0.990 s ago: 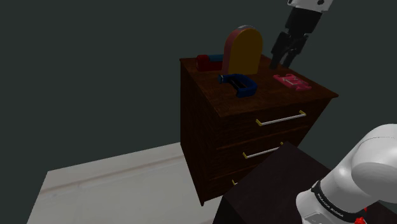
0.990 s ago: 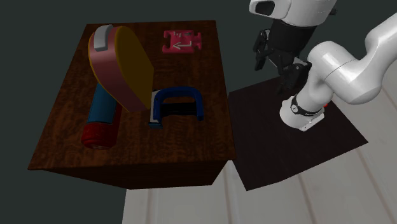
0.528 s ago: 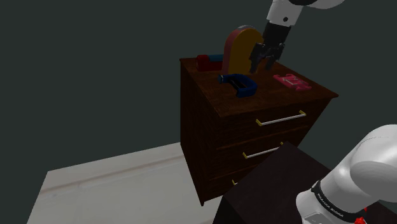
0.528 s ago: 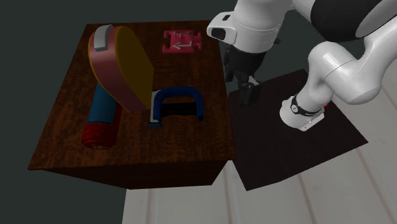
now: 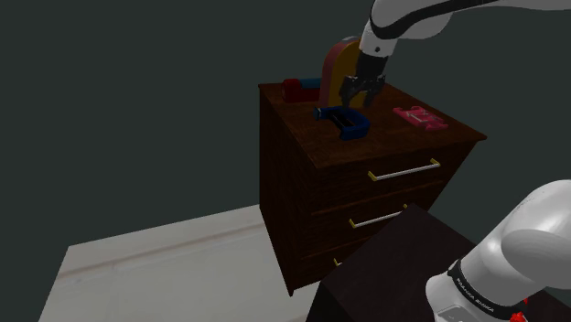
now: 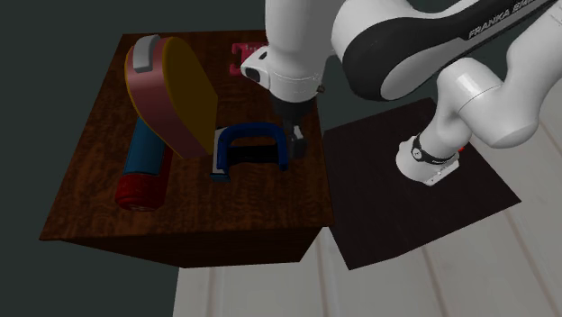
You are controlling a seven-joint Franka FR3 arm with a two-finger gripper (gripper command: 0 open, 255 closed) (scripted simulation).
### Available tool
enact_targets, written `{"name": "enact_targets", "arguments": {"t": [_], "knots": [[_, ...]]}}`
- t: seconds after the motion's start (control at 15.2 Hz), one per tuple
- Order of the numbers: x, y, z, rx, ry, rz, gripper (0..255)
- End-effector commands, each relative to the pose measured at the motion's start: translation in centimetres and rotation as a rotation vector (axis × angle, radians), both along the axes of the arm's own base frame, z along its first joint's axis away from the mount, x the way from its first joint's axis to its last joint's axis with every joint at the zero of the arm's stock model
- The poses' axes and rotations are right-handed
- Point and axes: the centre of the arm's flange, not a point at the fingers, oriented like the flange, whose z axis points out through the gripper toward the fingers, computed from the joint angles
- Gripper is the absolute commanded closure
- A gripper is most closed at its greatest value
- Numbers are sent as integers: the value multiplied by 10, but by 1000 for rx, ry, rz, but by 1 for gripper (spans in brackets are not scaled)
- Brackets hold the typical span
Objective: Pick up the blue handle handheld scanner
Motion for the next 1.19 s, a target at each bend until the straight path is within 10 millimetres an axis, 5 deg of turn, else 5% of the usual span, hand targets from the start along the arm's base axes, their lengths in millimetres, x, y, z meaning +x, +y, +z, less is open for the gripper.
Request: {"name": "enact_targets", "arguments": {"t": [0.0,0.46,1.06,1.12], "knots": [[20,-12,-13,-9,1,-22,0],[85,-49,-61,-36,4,-96,0],[85,-49,-101,-36,4,-96,0],[85,-50,-101,-36,4,-96,255]]}}
